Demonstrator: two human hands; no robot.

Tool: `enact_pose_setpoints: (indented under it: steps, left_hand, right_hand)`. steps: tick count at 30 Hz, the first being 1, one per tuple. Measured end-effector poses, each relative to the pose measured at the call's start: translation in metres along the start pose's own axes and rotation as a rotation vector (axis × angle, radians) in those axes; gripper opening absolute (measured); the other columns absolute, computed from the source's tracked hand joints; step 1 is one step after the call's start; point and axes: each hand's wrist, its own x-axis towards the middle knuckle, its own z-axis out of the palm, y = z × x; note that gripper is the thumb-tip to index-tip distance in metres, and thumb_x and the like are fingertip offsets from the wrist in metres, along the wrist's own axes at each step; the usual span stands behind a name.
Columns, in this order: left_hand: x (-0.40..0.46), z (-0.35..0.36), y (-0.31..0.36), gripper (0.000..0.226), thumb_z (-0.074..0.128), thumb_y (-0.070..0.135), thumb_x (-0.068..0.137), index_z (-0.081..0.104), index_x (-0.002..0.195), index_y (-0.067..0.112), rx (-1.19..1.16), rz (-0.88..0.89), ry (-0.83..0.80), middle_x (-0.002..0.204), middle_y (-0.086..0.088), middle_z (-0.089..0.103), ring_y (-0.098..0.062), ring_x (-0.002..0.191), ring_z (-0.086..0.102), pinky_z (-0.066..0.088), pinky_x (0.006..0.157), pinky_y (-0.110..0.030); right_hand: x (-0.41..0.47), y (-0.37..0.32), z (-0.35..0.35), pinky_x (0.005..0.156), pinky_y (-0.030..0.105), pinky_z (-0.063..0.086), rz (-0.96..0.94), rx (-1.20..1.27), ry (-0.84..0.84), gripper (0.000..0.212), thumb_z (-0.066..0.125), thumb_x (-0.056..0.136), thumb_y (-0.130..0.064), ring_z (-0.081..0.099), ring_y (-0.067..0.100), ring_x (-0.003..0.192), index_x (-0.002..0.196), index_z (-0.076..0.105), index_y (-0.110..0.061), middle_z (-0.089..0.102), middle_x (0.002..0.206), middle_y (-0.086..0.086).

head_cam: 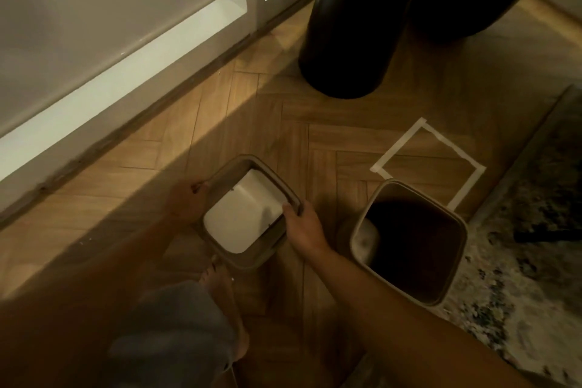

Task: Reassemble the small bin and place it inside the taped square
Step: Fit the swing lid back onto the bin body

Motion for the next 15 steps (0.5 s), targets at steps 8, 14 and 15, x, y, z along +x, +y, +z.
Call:
enact_pose_setpoints:
  steps: [8, 14, 15]
  left_hand:
    - [-0.023, -0.05, 0.063, 0.026, 0.064, 0.02, 0.099, 0.077, 0.111, 0.002, -0.066, 0.314, 0.071, 0.102, -0.016, 0.076, -0.029, 0.094, 0.07, 0.054, 0.086, -0.041]
    - [-0.052, -0.055, 0.121, 0.025, 0.068, 0.029, 0.096, 0.08, 0.111, 0.013, -0.134, 0.433, 0.178, 0.103, -0.003, 0.076, -0.016, 0.092, 0.067, 0.048, 0.078, -0.02]
    - [-0.059, -0.052, 0.129, 0.026, 0.068, 0.029, 0.095, 0.079, 0.111, 0.013, -0.13, 0.459, 0.187, 0.101, -0.006, 0.075, -0.019, 0.091, 0.067, 0.051, 0.081, -0.028]
  right_hand:
    - [-0.034, -0.047, -0.043, 0.11, 0.037, 0.048, -0.124, 0.027, 0.038, 0.051, 0.06, 0.105, -0.034, 0.06, 0.027, 0.131, 0.152, 0.05, -0.016, 0.063, 0.145, 0.007]
    - [-0.073, -0.085, -0.088, 0.115, 0.038, 0.042, -0.186, -0.016, 0.066, 0.055, 0.058, 0.106, -0.038, 0.055, 0.026, 0.137, 0.156, 0.048, -0.019, 0.059, 0.148, 0.002]
    - [-0.081, -0.092, -0.093, 0.11, 0.038, 0.047, -0.194, -0.003, 0.051, 0.047, 0.057, 0.106, -0.039, 0.059, 0.025, 0.132, 0.149, 0.056, -0.019, 0.065, 0.14, 0.003]
